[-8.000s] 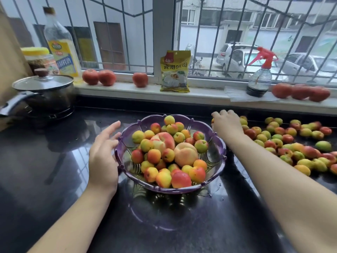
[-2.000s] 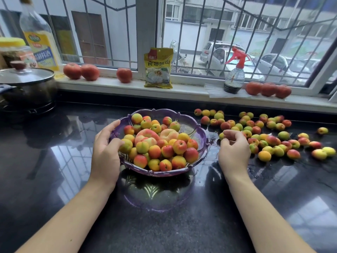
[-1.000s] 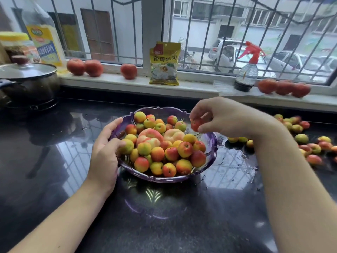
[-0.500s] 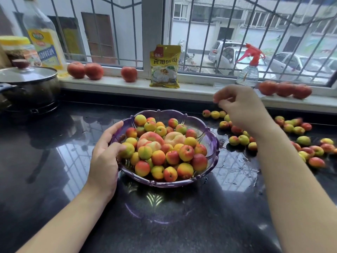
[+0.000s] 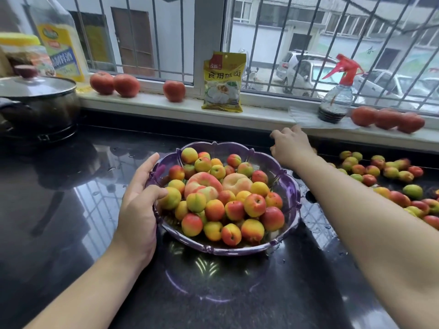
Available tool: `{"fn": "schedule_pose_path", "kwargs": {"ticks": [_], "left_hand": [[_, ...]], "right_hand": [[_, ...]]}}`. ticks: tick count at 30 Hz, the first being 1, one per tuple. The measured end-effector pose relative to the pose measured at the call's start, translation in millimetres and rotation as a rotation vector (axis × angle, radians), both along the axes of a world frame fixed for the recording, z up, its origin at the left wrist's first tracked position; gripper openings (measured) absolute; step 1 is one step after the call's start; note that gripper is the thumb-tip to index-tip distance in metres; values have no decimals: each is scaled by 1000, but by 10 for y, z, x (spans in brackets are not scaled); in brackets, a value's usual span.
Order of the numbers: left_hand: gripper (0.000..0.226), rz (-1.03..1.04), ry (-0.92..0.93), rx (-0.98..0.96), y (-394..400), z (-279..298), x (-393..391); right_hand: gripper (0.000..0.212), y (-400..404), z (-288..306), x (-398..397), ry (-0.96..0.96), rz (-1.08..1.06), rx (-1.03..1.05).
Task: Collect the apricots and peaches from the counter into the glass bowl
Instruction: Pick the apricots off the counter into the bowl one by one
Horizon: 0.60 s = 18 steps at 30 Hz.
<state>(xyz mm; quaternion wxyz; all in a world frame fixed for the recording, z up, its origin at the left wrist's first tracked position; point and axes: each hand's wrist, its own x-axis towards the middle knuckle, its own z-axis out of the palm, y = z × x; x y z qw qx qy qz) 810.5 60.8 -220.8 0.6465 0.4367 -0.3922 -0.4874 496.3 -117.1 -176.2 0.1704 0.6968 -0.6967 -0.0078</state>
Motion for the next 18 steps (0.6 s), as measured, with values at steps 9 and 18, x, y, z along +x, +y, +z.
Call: {"fn": "schedule_pose_path", "kwargs": {"ticks": [9, 18], "left_hand": [[61, -16, 16, 5, 28, 40, -11], [56, 6, -12, 26, 43, 67, -21]], "right_hand": [[34, -57, -63, -47, -92, -4, 22], [25, 1481, 899, 161, -915, 324, 289]]}}
